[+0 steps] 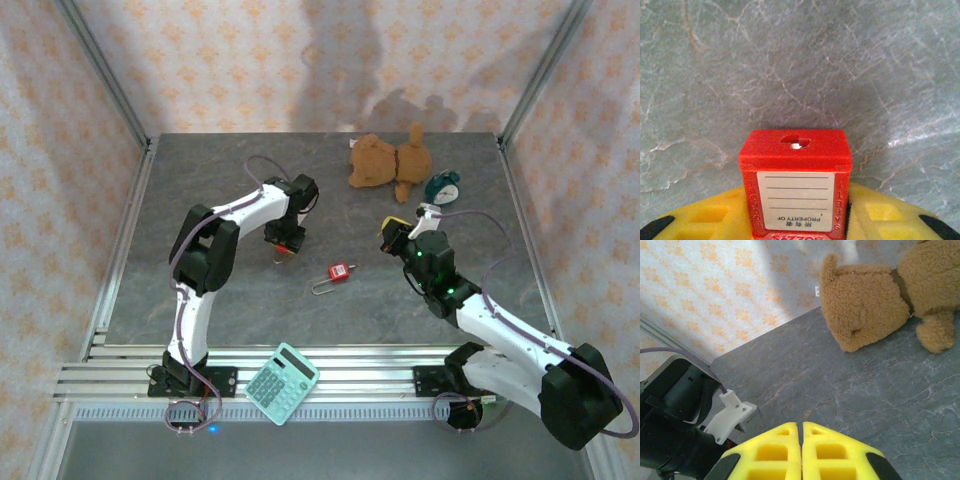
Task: Unlock with the key
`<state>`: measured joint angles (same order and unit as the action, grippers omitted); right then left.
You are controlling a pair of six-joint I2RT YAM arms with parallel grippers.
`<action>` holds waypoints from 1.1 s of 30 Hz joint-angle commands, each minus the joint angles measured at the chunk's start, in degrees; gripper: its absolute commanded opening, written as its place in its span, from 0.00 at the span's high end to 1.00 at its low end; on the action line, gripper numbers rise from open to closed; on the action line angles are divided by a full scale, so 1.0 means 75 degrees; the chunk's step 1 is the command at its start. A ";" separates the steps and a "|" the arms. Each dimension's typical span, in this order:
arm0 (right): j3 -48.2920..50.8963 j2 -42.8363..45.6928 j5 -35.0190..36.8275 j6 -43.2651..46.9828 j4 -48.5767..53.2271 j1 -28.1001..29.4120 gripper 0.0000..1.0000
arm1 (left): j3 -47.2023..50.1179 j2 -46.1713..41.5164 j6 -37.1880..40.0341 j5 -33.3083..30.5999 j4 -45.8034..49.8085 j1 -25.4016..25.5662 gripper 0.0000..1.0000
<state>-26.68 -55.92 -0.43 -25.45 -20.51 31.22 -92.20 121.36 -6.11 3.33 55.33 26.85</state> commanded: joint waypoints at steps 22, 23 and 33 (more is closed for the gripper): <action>-0.0786 -0.0087 -0.0165 0.0077 0.0110 0.0412 0.94 | 0.5889 -0.5444 0.0470 -0.0523 -0.7828 0.1626 0.61; -0.0813 -0.0097 -0.0168 0.0074 0.0101 0.0468 0.94 | 0.6077 -0.5607 0.0635 -0.0655 -0.8079 0.1817 0.61; -0.0933 -0.0031 -0.0488 -0.0040 0.0309 0.0933 0.94 | 0.6474 -0.6144 0.1672 -0.2044 -0.9282 0.3416 0.61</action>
<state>-32.01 -57.93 -2.59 -25.45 -19.44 37.52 -44.18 76.60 2.68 -6.83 -7.38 50.65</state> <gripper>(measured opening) 0.058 0.393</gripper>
